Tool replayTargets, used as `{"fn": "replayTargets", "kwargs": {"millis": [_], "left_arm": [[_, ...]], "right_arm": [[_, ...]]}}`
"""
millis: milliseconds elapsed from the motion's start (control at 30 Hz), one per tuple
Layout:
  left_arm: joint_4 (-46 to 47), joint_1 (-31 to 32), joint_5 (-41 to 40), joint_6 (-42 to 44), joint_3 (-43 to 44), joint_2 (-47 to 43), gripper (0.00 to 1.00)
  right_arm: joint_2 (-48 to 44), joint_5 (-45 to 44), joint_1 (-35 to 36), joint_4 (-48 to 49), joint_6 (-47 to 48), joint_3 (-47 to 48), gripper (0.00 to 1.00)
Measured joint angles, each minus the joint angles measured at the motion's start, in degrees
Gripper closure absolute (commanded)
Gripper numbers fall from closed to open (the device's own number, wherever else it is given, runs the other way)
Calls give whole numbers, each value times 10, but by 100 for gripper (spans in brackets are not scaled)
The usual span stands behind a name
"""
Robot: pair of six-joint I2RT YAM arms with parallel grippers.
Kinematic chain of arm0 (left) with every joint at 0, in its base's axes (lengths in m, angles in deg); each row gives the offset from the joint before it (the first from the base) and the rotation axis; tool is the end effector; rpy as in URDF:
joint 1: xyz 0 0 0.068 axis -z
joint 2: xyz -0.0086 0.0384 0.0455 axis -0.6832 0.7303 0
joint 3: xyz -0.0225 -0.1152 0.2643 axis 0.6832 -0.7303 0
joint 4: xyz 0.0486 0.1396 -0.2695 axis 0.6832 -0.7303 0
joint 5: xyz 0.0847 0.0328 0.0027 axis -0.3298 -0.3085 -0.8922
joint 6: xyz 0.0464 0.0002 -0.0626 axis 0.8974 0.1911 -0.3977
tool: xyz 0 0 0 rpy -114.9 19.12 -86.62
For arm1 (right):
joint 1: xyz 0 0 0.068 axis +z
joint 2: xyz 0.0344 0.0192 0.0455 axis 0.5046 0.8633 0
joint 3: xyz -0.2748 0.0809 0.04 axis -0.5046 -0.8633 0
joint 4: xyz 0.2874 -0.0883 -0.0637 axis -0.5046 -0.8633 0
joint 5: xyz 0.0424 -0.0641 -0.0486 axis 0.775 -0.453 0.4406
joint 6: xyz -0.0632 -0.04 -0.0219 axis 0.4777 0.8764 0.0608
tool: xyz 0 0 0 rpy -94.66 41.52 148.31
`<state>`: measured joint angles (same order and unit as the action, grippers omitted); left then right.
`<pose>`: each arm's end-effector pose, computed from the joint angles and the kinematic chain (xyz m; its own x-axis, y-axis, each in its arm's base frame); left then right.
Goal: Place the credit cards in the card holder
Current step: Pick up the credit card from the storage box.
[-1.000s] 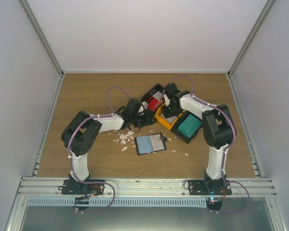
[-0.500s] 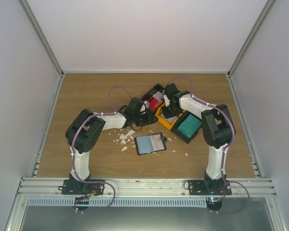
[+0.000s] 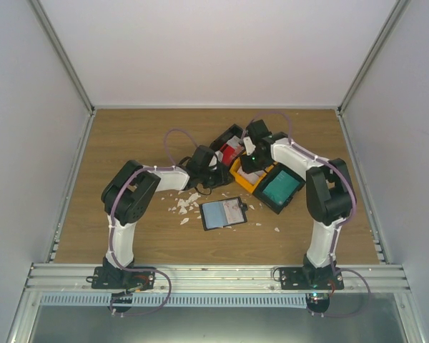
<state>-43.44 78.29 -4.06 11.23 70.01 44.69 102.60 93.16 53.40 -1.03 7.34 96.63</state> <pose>0.3659 -0.2915 0.0855 -0.9462 -0.1132 -0.3031 0.1413 0.6982 -0.7018 0.4108 0.1840 0.1500 -0.9203 -0.2408 -0.3083 -0.2999 0.9403 0.1608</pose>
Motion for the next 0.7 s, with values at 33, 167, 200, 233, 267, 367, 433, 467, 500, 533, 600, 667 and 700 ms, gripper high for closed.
{"fn": "replayTargets", "kwargs": {"millis": [33,167,200,233,267,367,433,467,500,533,600,667,700], "left_arm": [[0,0,0,0,2,1,60],[0,0,6,0,4,4,60],[0,0,7,0,7,5,60],[1,0,8,0,10,7,60],[1,0,9,0,12,9,60],[1,0,10,0,17,11,60],[1,0,12,0,18,12,60],[1,0,13,0,18,12,60],[1,0,13,0,18,12,60],[0,0,14,0,19,12,60],[0,0,14,0,19,13,61],[0,0,15,0,19,13,62],[0,0,15,0,19,13,63]], "right_arm": [[-6,6,0,-2,2,0,73],[-29,24,1,-7,8,-3,73],[-35,30,1,-8,10,-6,73],[-38,35,1,-9,10,-8,73],[-41,40,1,-9,12,-12,73],[-51,52,1,-11,14,-29,71],[-54,49,1,-13,14,-34,72],[-55,43,1,-14,14,-34,72],[-55,34,1,-13,13,-34,72],[-54,28,1,-14,13,-34,73],[-52,10,1,-14,12,-32,73],[-39,-8,1,-15,12,-20,73],[-28,-17,1,-14,12,-12,73]]}}
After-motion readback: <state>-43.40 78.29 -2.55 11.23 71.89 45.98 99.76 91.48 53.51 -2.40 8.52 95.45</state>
